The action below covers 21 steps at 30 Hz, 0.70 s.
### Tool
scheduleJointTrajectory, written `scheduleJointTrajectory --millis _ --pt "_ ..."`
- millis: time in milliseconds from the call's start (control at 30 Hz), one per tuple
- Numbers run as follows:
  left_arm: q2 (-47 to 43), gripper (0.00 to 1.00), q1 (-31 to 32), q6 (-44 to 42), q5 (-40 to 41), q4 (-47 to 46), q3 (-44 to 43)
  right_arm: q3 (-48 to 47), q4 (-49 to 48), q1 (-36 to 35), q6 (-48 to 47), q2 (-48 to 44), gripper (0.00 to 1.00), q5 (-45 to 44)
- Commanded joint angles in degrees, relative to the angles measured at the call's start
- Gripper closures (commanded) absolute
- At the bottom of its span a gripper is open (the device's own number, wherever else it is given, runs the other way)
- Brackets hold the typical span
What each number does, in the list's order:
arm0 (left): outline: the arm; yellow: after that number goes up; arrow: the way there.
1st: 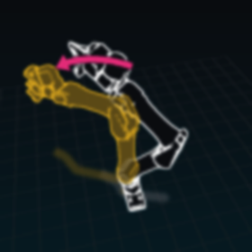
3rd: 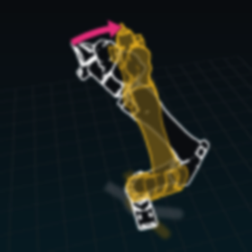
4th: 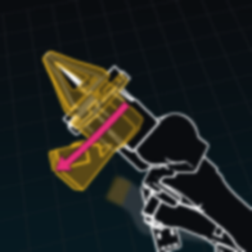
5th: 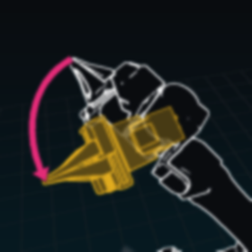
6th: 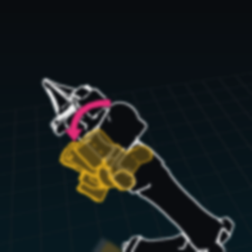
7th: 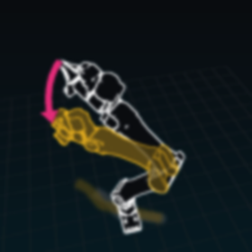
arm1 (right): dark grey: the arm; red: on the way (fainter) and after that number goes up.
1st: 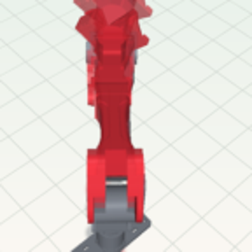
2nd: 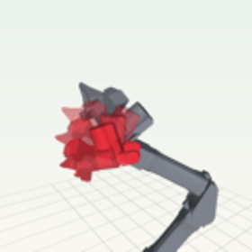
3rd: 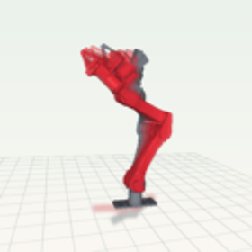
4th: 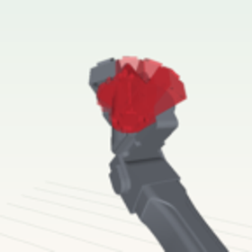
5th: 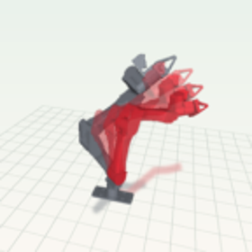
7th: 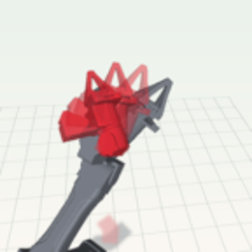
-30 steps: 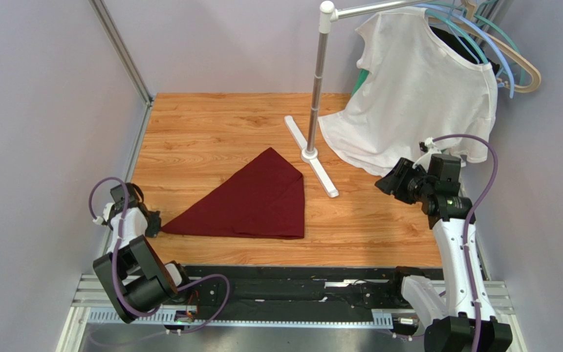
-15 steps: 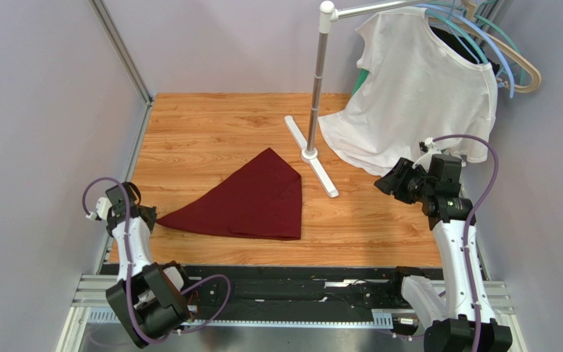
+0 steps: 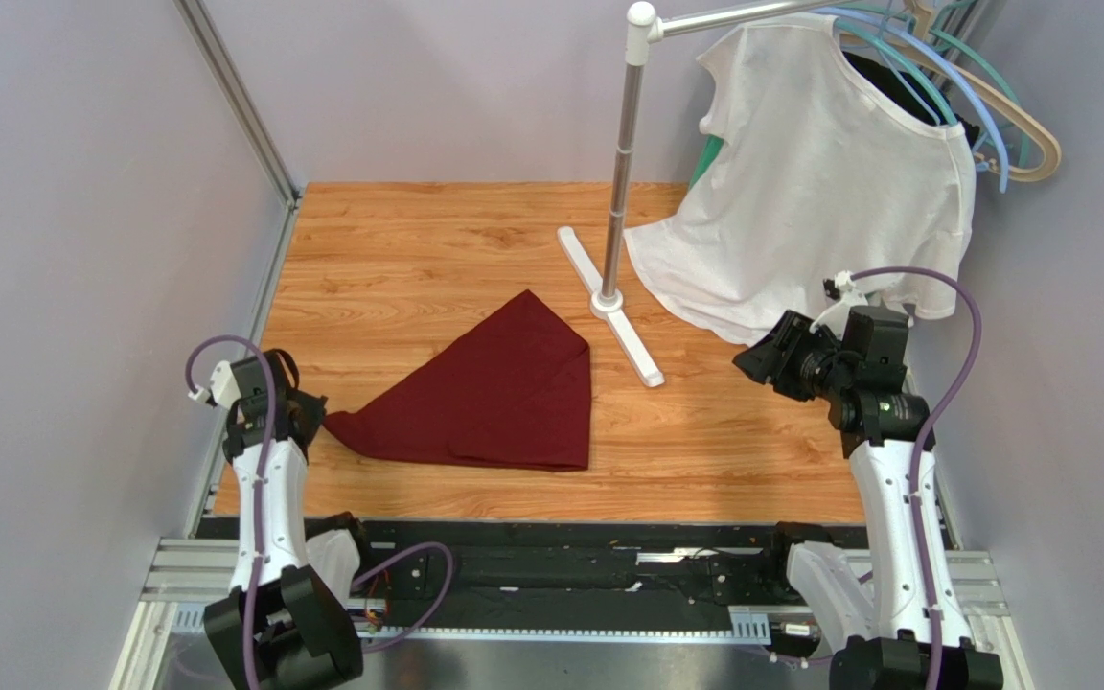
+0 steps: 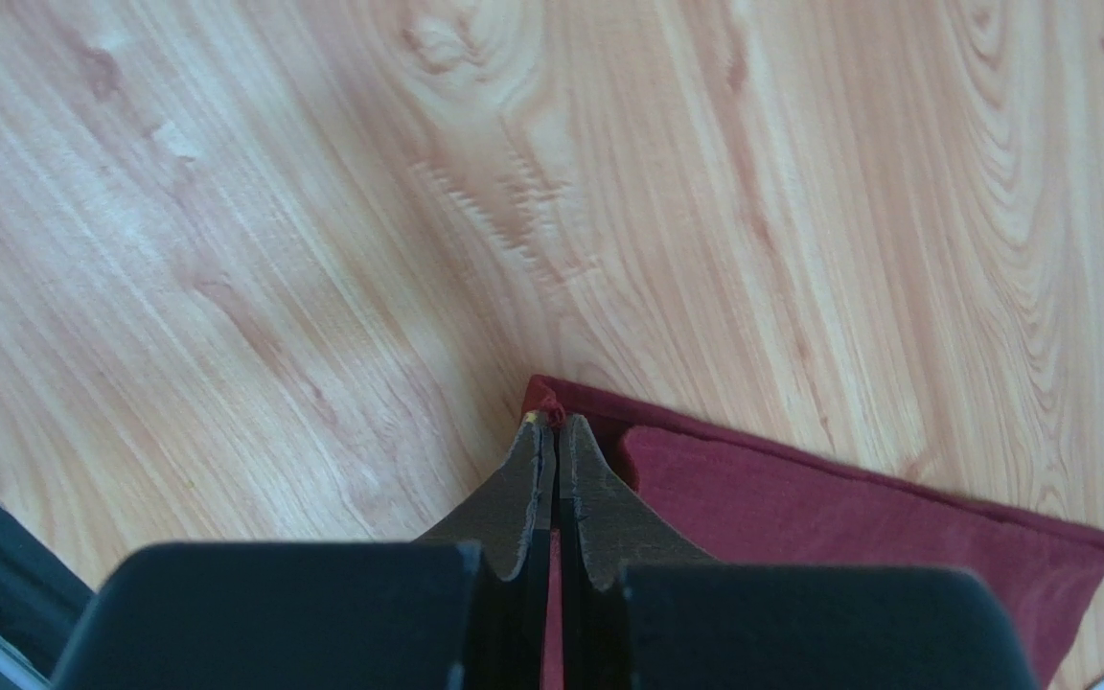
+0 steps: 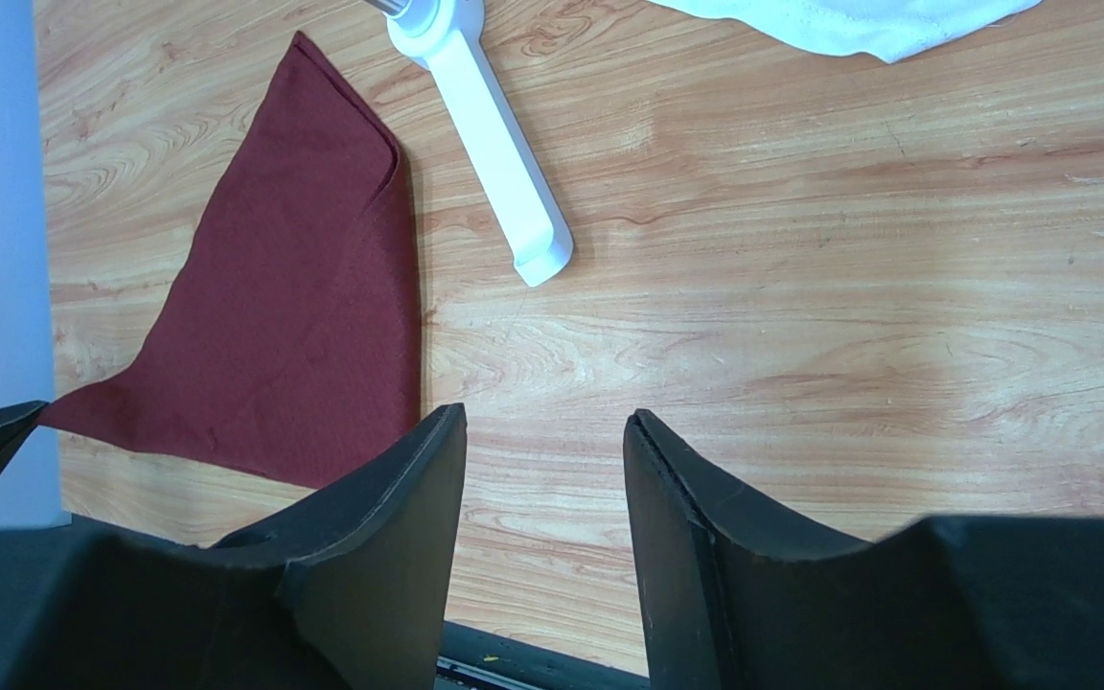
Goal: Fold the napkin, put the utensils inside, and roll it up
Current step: Fold the napkin at the center of the board.
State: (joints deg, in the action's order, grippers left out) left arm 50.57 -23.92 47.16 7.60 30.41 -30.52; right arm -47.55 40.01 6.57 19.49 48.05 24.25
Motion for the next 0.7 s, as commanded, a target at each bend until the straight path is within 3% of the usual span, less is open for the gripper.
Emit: scheduleJointTrajectory --millis 0,300,667 --pt "-2.7 1.00 3.5 -2.3 -0.4 0.0 -2.9 0.8 -2.0 0.0 0.2 -0.9 0.52 1.1" --pt "-4.4 1.00 17.0 -1.1 0.4 -0.3 -4.7 0.4 -1.9 0.0 0.2 -1.1 0.52 1.0" --pt "0.7 1.00 41.1 5.7 7.4 -1.1 -10.5 0.7 -1.4 0.1 0.1 -1.5 0.52 0.3"
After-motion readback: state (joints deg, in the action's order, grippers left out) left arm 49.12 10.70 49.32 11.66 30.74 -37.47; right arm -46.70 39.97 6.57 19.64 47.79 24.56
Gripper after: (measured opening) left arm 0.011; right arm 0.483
